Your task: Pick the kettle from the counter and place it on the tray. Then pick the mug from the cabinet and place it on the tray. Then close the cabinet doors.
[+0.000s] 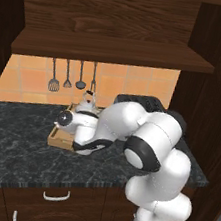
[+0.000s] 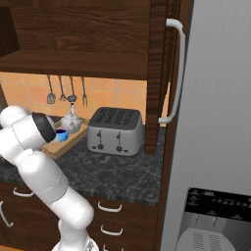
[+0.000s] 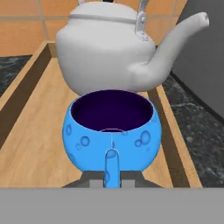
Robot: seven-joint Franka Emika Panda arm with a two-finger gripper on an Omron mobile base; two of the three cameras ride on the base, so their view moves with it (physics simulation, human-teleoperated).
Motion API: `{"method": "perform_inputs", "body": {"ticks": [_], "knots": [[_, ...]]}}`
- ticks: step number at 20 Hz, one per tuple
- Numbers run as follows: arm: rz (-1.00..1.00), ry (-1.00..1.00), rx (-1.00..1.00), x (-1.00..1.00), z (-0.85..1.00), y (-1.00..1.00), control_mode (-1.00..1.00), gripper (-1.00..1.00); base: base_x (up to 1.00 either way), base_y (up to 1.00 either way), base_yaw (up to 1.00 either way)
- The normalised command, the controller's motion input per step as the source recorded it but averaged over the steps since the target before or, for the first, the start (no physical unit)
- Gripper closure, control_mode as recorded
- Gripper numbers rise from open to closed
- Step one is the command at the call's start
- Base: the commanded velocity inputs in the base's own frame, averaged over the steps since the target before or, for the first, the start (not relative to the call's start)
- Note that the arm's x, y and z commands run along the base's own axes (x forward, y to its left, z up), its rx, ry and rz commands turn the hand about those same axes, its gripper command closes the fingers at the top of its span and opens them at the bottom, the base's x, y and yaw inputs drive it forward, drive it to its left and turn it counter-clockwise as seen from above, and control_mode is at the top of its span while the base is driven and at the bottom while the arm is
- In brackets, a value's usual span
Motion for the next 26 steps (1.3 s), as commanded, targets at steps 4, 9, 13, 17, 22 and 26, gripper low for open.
{"method": "perform_inputs", "body": {"ticks": [4, 9, 13, 17, 22, 26], "knots": [[0.0, 0.0, -0.05, -0.18, -0.2, 0.26, -1.0, 1.0, 0.0, 0.0, 0.0], [0.0, 0.0, -0.03, -0.04, -0.02, 0.32, -1.0, 1.0, 0.0, 0.0, 0.0], [0.0, 0.05, 0.0, 0.25, -0.07, 0.11, -1.0, 1.0, 0.0, 0.0, 0.0], [0.01, 0.1, 0.0, 0.12, -0.14, 0.12, -1.0, 1.0, 0.0, 0.0, 0.0], [0.0, 0.11, 0.0, 0.09, -0.04, 0.17, -1.0, 1.0, 0.0, 0.0, 0.0], [0.0, 0.1, 0.0, 0.02, 0.04, 0.05, -1.0, -1.0, 0.0, 0.0, 0.0]]}}
